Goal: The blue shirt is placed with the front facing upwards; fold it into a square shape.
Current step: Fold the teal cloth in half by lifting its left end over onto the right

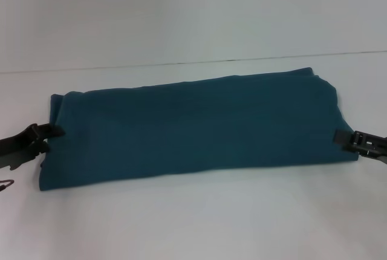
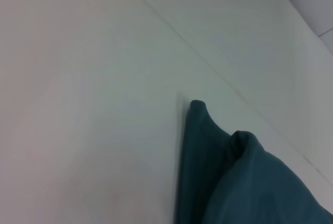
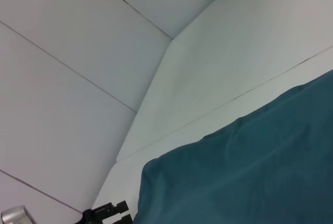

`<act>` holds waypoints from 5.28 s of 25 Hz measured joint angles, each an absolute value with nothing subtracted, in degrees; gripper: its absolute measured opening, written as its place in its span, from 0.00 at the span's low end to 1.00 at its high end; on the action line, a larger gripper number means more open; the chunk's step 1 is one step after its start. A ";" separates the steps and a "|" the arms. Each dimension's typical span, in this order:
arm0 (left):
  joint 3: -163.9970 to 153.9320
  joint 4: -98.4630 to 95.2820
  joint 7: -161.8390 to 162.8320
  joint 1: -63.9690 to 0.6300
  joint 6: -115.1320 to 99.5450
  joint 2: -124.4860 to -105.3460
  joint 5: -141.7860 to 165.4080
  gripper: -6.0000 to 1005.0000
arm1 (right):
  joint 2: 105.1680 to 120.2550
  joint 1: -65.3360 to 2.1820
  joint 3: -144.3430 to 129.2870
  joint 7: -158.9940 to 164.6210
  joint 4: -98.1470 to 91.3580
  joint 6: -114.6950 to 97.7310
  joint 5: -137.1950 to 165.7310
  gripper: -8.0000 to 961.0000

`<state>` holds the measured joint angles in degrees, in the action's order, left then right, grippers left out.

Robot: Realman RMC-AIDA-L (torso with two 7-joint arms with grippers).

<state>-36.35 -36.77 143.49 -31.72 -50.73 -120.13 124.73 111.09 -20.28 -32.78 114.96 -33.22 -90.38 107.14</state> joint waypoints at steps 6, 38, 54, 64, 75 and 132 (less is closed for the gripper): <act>-36.80 -35.89 143.29 -31.97 -49.86 -120.15 125.24 0.57 | 111.09 -20.14 -32.63 114.96 -33.22 -90.39 107.14 0.95; -37.38 -43.53 141.92 -34.69 -56.67 -118.70 133.85 0.88 | 110.76 -20.39 -32.60 114.96 -33.68 -90.42 107.14 0.95; -39.12 -39.97 135.39 -35.38 -49.35 -120.13 134.87 0.93 | 110.65 -20.04 -32.61 114.96 -33.46 -90.25 107.14 0.95; -39.20 -39.12 134.92 -35.33 -48.59 -120.09 135.05 0.93 | 110.65 -19.95 -32.61 114.96 -33.31 -90.22 107.14 0.95; -39.97 -38.49 134.96 -35.33 -48.60 -120.15 135.18 0.93 | 110.65 -19.95 -32.61 114.96 -33.31 -90.19 107.14 0.95; -43.59 -39.38 136.03 -38.55 -51.10 -121.29 135.08 0.19 | 110.56 -19.77 -31.72 115.20 -33.31 -90.68 107.15 0.95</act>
<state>-43.59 -39.38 136.03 -38.55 -51.10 -121.29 135.08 110.56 -19.77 -31.72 115.21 -33.31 -90.68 107.15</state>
